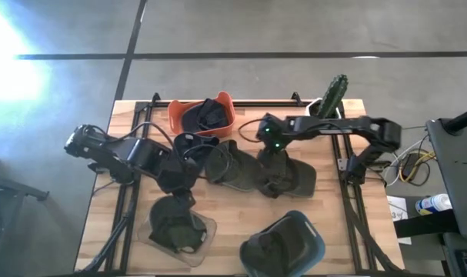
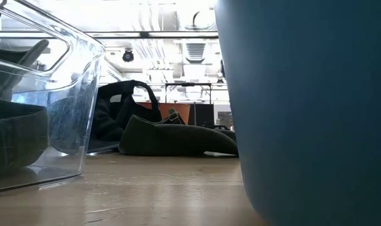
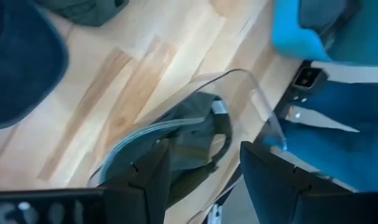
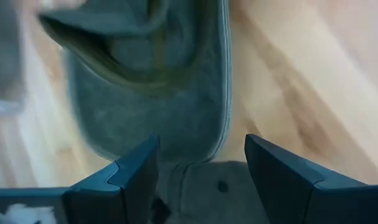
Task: Pick & Place hat
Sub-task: Put the gray cap into the transparent bin
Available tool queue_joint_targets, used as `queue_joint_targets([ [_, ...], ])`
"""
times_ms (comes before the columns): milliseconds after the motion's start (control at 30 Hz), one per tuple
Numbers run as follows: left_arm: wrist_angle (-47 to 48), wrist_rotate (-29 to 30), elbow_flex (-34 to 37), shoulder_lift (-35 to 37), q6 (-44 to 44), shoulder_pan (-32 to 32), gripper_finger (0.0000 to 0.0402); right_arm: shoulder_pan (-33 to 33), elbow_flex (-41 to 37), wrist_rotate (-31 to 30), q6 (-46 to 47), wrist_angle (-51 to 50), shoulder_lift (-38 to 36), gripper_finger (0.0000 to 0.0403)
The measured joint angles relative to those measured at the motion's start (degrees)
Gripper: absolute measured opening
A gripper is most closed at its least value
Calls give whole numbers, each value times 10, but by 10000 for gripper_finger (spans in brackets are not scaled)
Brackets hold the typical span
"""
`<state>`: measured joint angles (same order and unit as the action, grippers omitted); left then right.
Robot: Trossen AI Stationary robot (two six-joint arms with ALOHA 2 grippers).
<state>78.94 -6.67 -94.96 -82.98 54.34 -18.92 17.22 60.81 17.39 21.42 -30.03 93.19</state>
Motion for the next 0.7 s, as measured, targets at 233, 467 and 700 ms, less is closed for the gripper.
queue_joint_targets([
  [233,-20,0,5,0,13,-14,183,5,16,15,-33,3,90,228],
  [467,-20,3,5,0,14,-20,183,4,17,48,-42,46,129,228],
  [700,-17,3,6,0,13,-20,183,4,17,81,-64,80,124,169],
])
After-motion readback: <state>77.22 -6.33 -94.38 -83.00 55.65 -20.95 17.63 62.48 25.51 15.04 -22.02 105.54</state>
